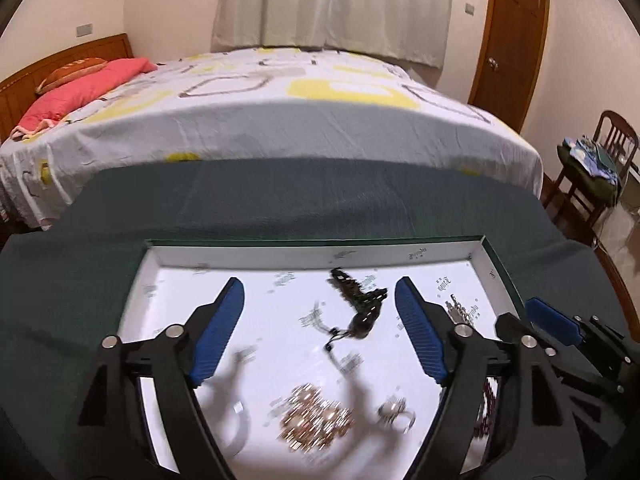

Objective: Organize jewelry
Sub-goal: 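Carry pendant and rhinestone brooch into the white box and open both grippers, then grasp the red knot gold-coin charm with the right gripper while the left grasps the pearl flower brooch, then carry pearl brooch and red charm into the white box and open both grippers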

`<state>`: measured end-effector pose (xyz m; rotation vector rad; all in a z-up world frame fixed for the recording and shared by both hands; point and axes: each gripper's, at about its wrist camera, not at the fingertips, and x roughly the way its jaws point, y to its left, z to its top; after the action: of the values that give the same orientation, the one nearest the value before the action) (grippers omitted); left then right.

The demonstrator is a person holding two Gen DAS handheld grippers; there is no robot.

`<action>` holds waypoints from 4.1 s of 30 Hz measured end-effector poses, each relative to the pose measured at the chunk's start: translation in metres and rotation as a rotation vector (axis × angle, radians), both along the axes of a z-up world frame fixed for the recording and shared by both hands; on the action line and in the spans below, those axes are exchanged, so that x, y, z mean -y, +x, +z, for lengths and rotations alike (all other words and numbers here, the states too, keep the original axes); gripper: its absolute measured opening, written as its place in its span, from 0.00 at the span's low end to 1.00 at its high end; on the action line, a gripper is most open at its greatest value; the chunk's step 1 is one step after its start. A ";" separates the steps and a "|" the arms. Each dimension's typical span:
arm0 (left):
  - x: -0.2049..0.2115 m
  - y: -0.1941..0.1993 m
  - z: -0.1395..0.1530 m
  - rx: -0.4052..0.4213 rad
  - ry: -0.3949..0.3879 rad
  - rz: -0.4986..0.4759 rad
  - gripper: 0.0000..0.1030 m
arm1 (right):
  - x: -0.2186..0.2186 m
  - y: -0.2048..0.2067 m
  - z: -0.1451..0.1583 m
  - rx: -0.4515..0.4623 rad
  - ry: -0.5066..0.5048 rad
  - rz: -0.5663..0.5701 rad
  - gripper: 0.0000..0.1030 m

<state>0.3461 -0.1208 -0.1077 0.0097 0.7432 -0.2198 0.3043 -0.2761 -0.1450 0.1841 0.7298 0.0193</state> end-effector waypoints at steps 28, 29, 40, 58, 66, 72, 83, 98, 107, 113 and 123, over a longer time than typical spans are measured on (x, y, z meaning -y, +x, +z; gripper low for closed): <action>-0.130 -0.134 -0.004 -0.019 0.097 0.146 0.78 | -0.089 -0.104 -0.030 -0.058 -0.011 0.140 0.39; -0.133 -0.134 -0.006 -0.019 0.103 0.150 0.78 | -0.094 -0.102 -0.032 -0.064 -0.015 0.150 0.39; -0.146 -0.134 -0.021 -0.051 0.120 0.138 0.78 | -0.120 -0.085 -0.051 -0.133 -0.062 0.174 0.39; -0.143 -0.132 -0.033 -0.081 0.128 0.138 0.78 | -0.113 -0.088 -0.052 -0.125 0.029 0.195 0.15; -0.138 -0.131 -0.038 -0.086 0.128 0.133 0.78 | -0.107 -0.092 -0.047 -0.109 0.036 0.186 0.14; -0.131 -0.129 -0.045 -0.094 0.136 0.109 0.77 | -0.094 -0.094 -0.043 -0.098 0.047 0.167 0.13; -0.125 -0.125 -0.062 -0.138 0.139 0.059 0.41 | -0.085 -0.099 -0.042 -0.094 0.067 0.164 0.12; -0.111 -0.135 -0.046 -0.076 0.150 -0.009 0.20 | -0.080 -0.105 -0.036 -0.079 0.069 0.159 0.12; -0.104 -0.145 -0.017 -0.027 0.088 -0.020 0.20 | -0.081 -0.111 -0.016 -0.031 0.062 0.164 0.11; -0.100 -0.144 -0.004 -0.003 0.065 -0.018 0.16 | -0.079 -0.112 -0.006 -0.006 0.064 0.161 0.11; -0.100 -0.143 -0.007 -0.006 0.065 -0.024 0.16 | -0.079 -0.111 -0.005 -0.007 0.068 0.163 0.11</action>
<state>0.2033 -0.0207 -0.1148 0.0799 0.7562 -0.2183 0.1932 -0.1971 -0.1501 0.1890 0.7499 0.1988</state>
